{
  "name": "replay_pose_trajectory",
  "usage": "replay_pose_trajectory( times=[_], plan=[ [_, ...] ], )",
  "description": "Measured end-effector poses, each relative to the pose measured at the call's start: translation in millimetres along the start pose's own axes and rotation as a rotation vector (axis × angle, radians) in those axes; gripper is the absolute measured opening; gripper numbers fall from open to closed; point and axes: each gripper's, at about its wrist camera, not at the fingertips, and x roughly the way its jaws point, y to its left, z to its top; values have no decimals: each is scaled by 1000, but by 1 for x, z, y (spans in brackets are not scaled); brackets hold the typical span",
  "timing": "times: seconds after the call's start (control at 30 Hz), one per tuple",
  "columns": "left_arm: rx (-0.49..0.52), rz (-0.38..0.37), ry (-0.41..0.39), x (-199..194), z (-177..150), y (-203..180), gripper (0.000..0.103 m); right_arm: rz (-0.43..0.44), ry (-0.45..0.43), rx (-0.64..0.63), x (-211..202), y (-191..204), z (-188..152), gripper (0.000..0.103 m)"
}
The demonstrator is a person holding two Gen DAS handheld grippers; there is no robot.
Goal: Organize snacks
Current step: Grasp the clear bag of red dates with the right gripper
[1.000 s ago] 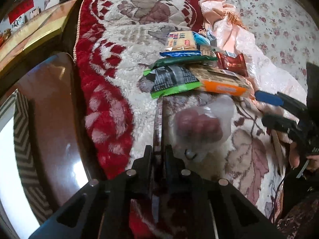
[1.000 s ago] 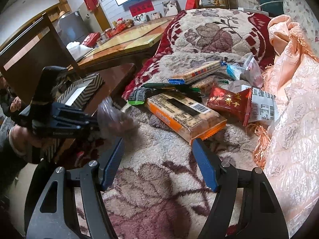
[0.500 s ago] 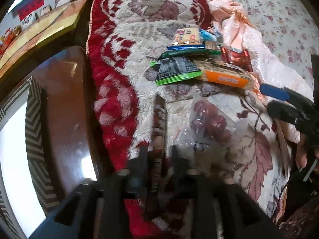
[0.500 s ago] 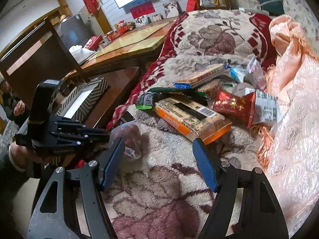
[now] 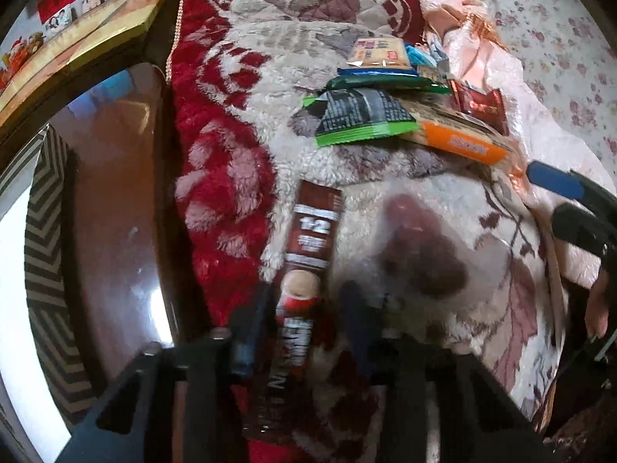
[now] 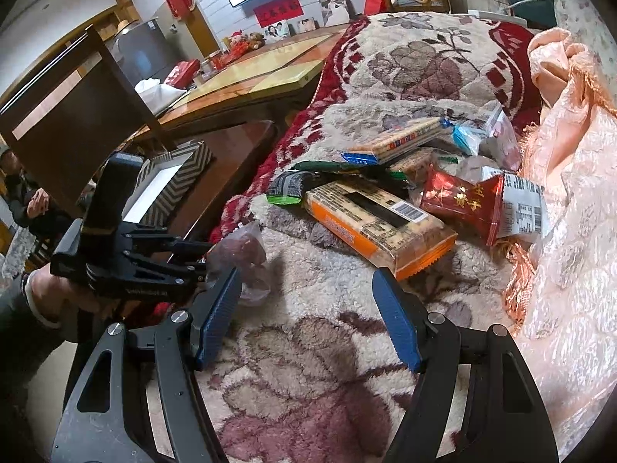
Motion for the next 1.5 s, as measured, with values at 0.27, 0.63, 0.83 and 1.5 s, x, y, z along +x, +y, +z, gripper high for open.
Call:
replay_pose_trajectory(
  times=[0.27, 0.63, 0.83, 1.5],
  plan=[
    [-47, -8, -65, -39, -11, 3, 9, 32, -5, -20, 1, 15, 9, 72],
    [-91, 7, -42, -30, -23, 5, 12, 80, 76, -55, 25, 39, 20, 72],
    [-87, 54, 19, -14, -28, 1, 64, 72, 110, -37, 33, 33, 18, 72],
    [-176, 27, -75, -38, -34, -1, 10, 126, 188, -147, 67, 49, 23, 26]
  ],
)
